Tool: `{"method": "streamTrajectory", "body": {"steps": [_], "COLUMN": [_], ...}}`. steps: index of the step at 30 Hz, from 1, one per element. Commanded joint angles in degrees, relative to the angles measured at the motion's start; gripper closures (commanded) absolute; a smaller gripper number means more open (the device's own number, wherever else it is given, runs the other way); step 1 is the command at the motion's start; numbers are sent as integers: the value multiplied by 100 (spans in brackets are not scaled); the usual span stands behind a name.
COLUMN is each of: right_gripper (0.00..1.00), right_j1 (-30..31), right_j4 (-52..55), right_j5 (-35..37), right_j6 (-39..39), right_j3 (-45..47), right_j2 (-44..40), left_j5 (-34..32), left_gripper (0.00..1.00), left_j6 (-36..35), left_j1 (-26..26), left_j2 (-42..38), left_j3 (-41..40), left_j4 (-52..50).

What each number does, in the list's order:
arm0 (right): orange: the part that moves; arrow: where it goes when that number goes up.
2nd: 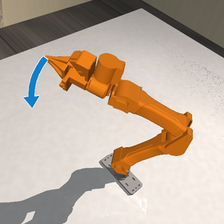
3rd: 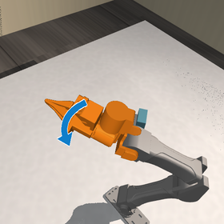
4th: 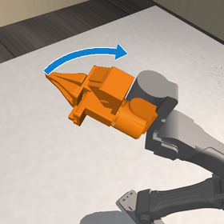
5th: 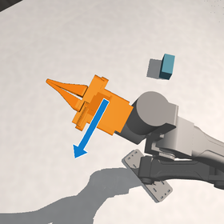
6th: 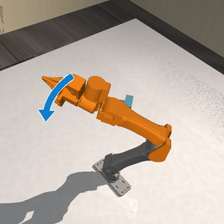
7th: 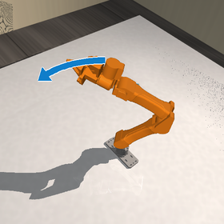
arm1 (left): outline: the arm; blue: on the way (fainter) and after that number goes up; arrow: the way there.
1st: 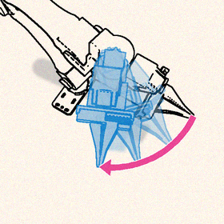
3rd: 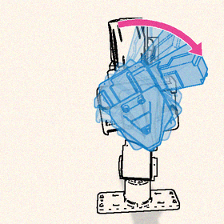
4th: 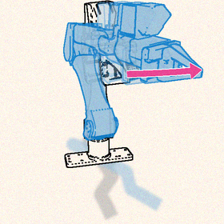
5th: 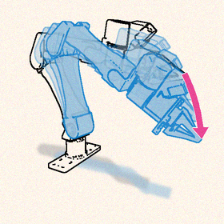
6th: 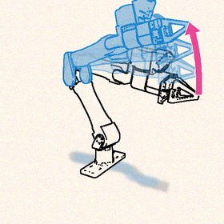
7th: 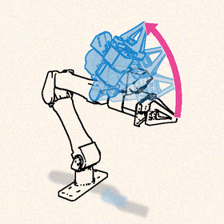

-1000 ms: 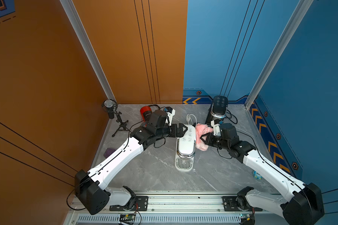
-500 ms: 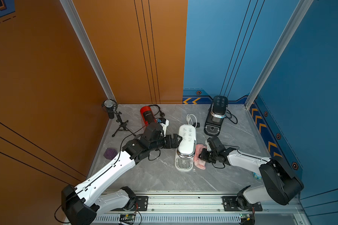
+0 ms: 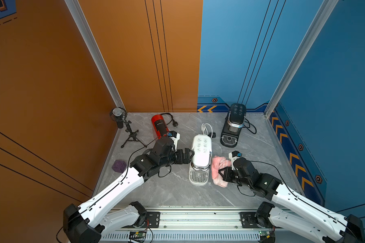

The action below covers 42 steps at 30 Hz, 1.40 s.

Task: Wipe the surface of a coffee machine
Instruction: Wipe the dirt from the surface of the coffee machine, then adjust the cleaning item.

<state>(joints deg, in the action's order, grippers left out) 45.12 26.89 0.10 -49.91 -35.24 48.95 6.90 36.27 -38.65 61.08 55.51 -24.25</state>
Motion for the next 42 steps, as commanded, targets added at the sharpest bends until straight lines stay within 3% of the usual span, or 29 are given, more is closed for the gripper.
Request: {"method": "streamTrajectory", "body": {"steps": [1,4,9,14,22,30,36,42], "right_gripper": [100,100,100,100,100,100,100,100], "right_j1": [-51,-429,-1401,-1526,-1275,-761,-532,-526], "right_j4": [901,1374,1028,-291,-1310,-2082,-2338,-2321], "right_j5": [724,610,-1562,-3214,-3714,-3881,-3833,-3695], "right_j6": [339,1058,1966,1832,1467,1024,918,948], "right_j3": [-645,-1558,-2697,-2927,-3040,-2888,-2893,-2903], "right_j2": [-86,-71,382,1014,1708,1896,2048,2043], "left_j5": [115,190,903,1794,2367,2327,2614,2898], "left_gripper": [1,1,1,2,1,2,24,66], "left_j6": [-85,-134,-94,53,203,576,1019,1285], "left_j1": [18,90,368,408,335,223,183,138], "left_j2": [-89,-314,-503,-253,295,725,954,929], "left_j3": [15,93,590,1278,1823,1750,1531,1277], "left_j4": [66,52,61,66,184,834,1778,2278]}}
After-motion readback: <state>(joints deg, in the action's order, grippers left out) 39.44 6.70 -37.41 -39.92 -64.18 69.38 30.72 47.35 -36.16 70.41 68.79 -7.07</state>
